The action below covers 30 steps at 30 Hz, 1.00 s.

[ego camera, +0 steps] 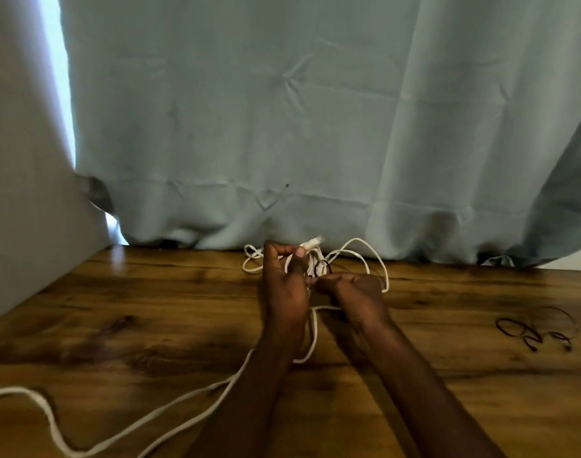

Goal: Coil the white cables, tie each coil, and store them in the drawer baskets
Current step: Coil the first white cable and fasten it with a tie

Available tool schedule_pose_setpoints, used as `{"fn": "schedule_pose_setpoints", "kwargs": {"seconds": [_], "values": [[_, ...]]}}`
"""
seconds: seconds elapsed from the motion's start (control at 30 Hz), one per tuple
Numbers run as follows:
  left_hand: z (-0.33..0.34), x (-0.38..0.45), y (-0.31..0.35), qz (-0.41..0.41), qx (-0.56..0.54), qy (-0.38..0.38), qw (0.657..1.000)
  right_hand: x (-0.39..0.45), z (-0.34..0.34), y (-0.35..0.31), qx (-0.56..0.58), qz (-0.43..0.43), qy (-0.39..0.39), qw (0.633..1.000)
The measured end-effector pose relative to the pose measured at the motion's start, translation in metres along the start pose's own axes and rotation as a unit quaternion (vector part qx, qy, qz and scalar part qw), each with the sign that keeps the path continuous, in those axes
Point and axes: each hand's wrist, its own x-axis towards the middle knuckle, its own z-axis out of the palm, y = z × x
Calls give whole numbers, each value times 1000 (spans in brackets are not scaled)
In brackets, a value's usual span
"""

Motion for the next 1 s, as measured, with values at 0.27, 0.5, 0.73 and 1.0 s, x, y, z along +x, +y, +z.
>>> {"fn": "schedule_pose_setpoints", "kwargs": {"seconds": [0.27, 0.5, 0.73, 1.0], "values": [[4, -13, 2, 41, 49, -83, 994, -5, -13, -3, 60, 17, -17, 998], [-7, 1, -1, 35, 72, -18, 997, 2, -26, -4, 94, 92, -180, 975], [-22, 15, -4, 27, 76, 97, 992, 9, -24, -1, 131, 73, -200, 968], [-14, 15, -10, -10, 33, 47, 998, 8, -23, 2, 82, 56, -136, 986]]}}
